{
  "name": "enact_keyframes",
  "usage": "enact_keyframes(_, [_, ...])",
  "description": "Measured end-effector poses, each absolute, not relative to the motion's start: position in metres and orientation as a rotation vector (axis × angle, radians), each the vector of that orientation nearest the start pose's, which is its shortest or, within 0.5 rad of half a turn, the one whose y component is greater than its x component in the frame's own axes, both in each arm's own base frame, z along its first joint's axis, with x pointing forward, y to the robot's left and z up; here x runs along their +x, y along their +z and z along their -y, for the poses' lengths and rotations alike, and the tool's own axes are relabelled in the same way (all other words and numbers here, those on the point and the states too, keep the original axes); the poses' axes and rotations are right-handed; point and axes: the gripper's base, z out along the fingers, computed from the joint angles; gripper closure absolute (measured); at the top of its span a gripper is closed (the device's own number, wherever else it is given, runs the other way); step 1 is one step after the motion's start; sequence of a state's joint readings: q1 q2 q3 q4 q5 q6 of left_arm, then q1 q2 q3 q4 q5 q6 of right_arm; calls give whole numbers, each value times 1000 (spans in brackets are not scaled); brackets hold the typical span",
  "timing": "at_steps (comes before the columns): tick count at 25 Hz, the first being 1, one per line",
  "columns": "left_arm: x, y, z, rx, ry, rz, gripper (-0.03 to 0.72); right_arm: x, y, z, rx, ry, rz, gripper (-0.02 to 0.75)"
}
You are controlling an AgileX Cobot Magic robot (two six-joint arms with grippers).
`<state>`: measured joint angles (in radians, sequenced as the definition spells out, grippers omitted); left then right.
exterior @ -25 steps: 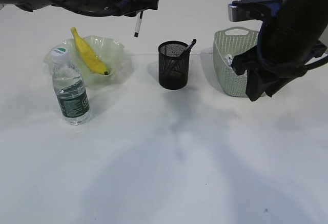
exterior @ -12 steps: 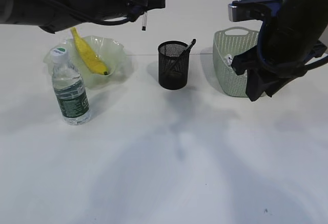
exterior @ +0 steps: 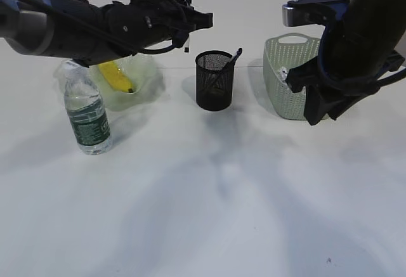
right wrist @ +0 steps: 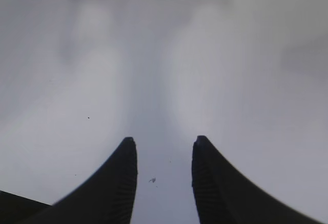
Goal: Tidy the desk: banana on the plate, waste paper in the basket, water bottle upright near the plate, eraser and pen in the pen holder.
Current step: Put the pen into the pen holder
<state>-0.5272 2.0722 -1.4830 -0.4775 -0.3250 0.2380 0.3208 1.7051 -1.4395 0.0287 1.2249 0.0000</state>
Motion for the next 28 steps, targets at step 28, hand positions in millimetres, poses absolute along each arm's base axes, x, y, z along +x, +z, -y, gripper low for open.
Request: enact_keyframes(28, [433,201,253,247,-545,-1652,649,324,285,-110,-464,82,-2943,465])
